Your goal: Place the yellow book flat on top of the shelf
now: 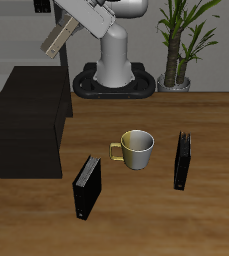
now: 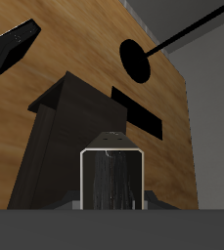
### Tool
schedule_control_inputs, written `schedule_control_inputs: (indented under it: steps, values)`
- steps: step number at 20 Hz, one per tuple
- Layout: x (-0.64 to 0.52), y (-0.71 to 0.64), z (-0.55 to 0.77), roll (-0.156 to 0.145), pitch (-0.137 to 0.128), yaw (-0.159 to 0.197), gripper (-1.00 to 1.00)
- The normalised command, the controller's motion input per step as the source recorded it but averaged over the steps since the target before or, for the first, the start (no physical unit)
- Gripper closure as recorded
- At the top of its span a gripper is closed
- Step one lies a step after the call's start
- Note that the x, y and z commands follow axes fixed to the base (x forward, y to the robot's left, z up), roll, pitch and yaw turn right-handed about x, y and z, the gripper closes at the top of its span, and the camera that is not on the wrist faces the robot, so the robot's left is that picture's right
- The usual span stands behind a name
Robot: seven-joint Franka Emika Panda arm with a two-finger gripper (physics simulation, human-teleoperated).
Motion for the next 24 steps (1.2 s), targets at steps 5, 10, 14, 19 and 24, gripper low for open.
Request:
schedule_control_inputs:
  steps: [5, 10, 14, 19, 24]
  values:
    - [0.14, -0.33, -0.14, -0.055, 0.011, 0.018, 1.00]
    - [0.07, -0.35, -0.08, -0.056, 0.011, -0.013, 1.00]
    - [0.10, -0.44, -0.09, -0.077, 0.011, -0.003, 1.00]
    - [0.13, -0.25, -0.17, -0.034, 0.025, -0.005, 1.00]
    - [0.22, -0.02, -0.29, 0.003, 0.025, 0.025, 1.00]
